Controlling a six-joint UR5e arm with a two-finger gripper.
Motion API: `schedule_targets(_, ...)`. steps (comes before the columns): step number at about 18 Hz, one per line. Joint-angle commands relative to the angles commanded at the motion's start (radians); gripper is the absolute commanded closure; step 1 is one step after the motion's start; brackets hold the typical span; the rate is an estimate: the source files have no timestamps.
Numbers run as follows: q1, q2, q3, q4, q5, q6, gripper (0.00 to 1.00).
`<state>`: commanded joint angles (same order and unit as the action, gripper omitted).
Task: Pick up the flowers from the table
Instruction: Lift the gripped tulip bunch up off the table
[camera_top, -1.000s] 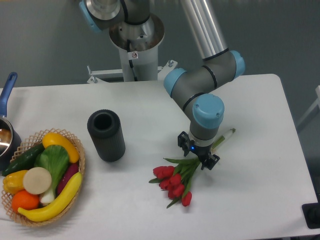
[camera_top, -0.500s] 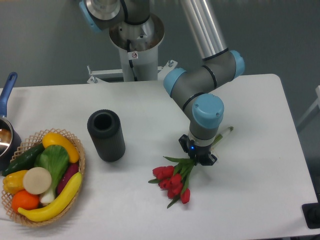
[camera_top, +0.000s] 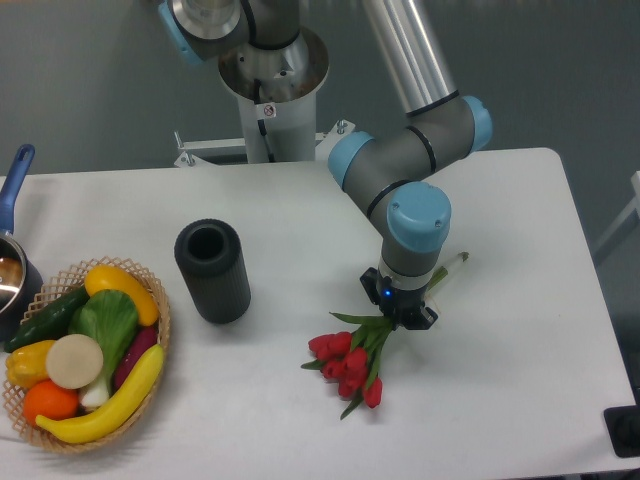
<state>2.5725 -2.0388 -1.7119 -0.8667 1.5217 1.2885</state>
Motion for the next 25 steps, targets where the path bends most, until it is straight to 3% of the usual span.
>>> schedule_targets(9,0.012,0.028,0.054,-0.006,0.008,0.0,0.81)
schedule_targets(11,0.029,0.038,0.075,-0.038,0.006,0.0,0.81)
schedule_targets(17,0.041,0.035,0.207,-0.242,0.009,0.0,0.81)
schedule_targets(25,0.074,0.026,0.273,-0.279,0.008,-0.011,0.77)
